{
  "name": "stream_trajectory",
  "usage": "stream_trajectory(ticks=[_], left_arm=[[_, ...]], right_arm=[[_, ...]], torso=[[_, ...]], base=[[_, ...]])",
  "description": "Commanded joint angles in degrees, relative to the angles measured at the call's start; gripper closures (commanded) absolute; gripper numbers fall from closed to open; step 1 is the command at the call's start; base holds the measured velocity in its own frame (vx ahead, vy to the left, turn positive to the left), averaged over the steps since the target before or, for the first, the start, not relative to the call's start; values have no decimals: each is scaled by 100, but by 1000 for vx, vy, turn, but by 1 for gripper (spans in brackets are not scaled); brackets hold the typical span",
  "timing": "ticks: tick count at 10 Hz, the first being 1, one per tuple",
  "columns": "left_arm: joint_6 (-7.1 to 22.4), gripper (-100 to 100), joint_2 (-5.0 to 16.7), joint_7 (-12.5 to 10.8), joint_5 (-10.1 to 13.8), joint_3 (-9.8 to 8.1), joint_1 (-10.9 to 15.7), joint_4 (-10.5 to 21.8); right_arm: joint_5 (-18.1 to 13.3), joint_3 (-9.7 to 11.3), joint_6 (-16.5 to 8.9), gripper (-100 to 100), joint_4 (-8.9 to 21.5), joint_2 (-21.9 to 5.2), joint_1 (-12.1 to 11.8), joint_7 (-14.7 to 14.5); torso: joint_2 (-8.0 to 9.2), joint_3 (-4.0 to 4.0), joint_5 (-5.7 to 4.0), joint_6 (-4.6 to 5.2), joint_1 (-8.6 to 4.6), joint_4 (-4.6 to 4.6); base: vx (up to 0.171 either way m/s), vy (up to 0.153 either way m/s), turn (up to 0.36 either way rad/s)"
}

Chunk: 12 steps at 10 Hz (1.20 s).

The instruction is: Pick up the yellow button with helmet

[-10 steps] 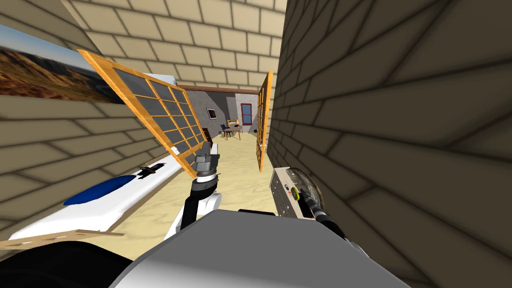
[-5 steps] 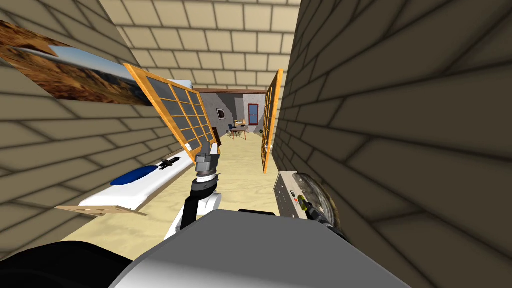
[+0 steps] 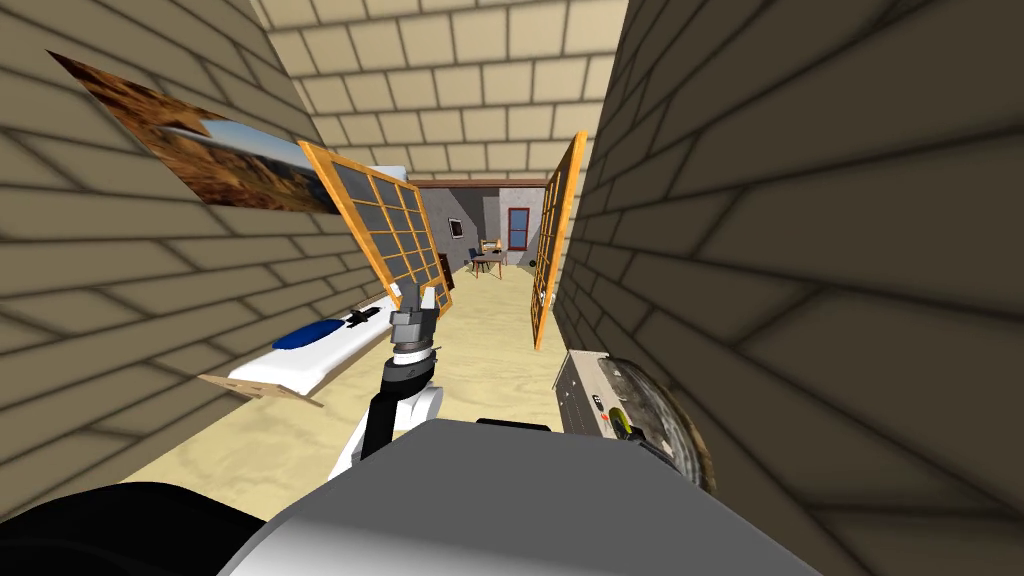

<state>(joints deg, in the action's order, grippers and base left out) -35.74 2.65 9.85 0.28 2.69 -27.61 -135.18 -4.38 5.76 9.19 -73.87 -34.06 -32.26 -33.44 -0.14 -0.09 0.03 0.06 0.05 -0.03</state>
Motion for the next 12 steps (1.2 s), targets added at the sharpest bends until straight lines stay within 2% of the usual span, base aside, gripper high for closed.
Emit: stream_trajectory(ticks=[1,3,5,6,7,8,9,10,11,12], left_arm=[[0,0,0,0,0,0,0,0],[0,0,0,0,0,0,0,0],[0,0,0,0,0,0,0,0],[0,0,0,0,0,0,0,0],[0,0,0,0,0,0,0,0],[0,0,0,0,0,0,0,0],[0,0,0,0,0,-1,-2,0],[0,0,0,0,0,0,0,0],[0,0,0,0,0,-1,-1,0],[0,0,0,0,0,0,0,0]], right_arm=[[-64,149,28,-100,235,-187,-8,-130],[-165,357,46,-100,476,-427,-53,-307],[-220,477,63,-100,590,-551,-78,-398],[-209,435,94,-100,628,-477,-26,-379],[-212,443,94,0,634,-487,-27,-387],[-297,729,114,-100,797,-516,260,-272],[-297,763,114,-100,797,-516,331,-272],[-383,983,133,-100,962,-547,515,-158],[-383,1084,133,-100,962,-547,688,-158],[-468,1320,152,-100,1126,-578,925,-45]], torso=[[0,0,0,0,0,0],[0,0,1,-1,3,0],[1,0,1,1,4,0],[4,2,1,1,6,1],[10,5,1,3,6,2],[15,8,1,3,6,3],[13,7,0,11,5,2],[11,6,0,1,7,3],[6,3,0,7,4,1],[6,3,1,1,5,2]], base=[[49,-3,183],[45,7,220],[38,2,144],[15,1,24],[0,0,0],[20,-8,-411],[21,3,-174],[34,-6,-275],[28,-2,-142],[29,-7,-287]])
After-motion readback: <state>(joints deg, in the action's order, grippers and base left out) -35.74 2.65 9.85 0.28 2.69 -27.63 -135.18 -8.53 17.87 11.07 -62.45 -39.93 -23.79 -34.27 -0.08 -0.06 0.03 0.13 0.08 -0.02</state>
